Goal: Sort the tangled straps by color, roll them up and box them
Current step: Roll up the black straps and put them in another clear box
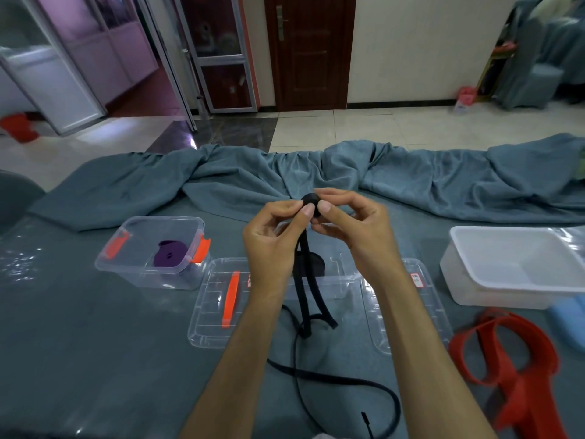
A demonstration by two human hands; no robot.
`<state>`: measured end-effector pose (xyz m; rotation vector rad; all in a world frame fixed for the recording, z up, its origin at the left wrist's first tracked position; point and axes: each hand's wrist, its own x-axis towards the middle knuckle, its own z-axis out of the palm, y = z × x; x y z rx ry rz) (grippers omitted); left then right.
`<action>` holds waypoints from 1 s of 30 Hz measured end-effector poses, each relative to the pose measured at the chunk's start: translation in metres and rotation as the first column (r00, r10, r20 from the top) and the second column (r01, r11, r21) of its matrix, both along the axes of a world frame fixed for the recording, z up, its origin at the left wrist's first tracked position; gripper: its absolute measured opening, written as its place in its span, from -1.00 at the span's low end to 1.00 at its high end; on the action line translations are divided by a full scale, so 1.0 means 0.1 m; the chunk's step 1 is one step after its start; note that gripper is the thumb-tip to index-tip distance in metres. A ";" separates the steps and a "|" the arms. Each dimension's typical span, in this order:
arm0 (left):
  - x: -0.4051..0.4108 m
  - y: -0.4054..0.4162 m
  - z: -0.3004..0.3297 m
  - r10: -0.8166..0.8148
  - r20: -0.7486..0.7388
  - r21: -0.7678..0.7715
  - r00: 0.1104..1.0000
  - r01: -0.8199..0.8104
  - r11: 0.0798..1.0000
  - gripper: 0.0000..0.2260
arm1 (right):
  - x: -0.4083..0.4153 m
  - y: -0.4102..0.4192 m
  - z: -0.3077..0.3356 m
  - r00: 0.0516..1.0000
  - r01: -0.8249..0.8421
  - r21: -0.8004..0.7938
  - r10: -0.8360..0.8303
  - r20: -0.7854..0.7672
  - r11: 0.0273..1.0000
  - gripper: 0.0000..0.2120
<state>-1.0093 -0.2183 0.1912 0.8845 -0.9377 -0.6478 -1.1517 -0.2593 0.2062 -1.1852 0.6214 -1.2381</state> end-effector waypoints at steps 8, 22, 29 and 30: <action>-0.04 0.04 0.02 0.029 0.053 -0.029 0.998 -0.028 0.999 -0.89 | -0.01 0.05 -0.01 0.999 0.003 -0.158 -0.011 -0.049 0.987 -0.87; 0.00 0.22 0.14 -0.252 0.083 0.111 0.964 0.242 0.964 -0.70 | 0.03 0.19 0.01 0.984 0.163 -0.077 -0.157 0.088 0.984 -0.98; -0.02 0.28 0.11 -0.183 0.161 0.077 0.970 0.172 0.982 -0.75 | -0.03 0.34 0.01 0.991 0.130 -0.059 -0.129 0.024 0.990 -0.95; -0.02 0.28 0.11 -0.171 0.181 0.071 0.969 0.160 0.985 -0.75 | -0.06 0.35 0.00 0.986 0.163 -0.077 -0.166 -0.026 0.984 -0.93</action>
